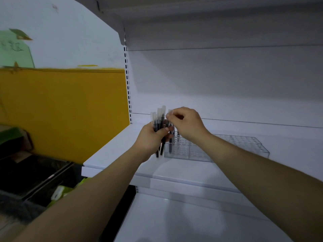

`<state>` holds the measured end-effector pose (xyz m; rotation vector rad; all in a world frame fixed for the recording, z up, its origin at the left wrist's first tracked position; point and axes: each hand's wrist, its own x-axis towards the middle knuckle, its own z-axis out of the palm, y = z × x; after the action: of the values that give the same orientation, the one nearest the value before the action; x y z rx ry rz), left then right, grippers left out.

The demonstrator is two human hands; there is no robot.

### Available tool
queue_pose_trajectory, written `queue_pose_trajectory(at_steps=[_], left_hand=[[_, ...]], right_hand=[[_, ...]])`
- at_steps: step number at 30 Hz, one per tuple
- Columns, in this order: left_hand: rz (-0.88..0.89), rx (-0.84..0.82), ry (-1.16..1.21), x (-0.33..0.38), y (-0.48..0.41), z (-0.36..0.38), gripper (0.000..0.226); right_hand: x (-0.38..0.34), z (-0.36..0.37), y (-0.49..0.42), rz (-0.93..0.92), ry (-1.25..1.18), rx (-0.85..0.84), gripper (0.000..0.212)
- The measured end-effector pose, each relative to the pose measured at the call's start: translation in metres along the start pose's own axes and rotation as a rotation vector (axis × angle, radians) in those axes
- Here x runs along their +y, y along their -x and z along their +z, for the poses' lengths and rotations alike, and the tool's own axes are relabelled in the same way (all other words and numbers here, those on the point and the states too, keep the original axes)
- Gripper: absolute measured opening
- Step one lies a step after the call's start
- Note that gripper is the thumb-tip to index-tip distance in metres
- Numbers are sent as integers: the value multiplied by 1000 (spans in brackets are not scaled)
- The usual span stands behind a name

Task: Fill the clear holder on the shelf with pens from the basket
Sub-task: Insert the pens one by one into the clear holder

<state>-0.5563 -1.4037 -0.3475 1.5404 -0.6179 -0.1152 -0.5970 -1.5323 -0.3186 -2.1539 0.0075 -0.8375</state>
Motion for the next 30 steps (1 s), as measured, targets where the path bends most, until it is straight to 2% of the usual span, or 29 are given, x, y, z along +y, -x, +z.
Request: queue_pose_trajectory(at_steps=[2,6,8,17,24,30], left_hand=[[-21,19,-16,-2,-1,1,21],[-79,58,-19,-9,-2,-5,21],[-96,67,-36,-11,-2,-7,23],[-149,65,-74,-17,-6,-9,33],[-130,21,-86,-17,-4,-12,17],[-131,42,-81,-18,-1,-17,19]], right_hand=[[0,-3,-2,27,-35,37,20],[0,-19,-17,97,-244,241,12],[5,-27,-23,99,-243,296,10],[38,-12,-26,188,-144,181,8],[43,4,-27,146,15,67,19],[50,14,-32,227,174,75,23]])
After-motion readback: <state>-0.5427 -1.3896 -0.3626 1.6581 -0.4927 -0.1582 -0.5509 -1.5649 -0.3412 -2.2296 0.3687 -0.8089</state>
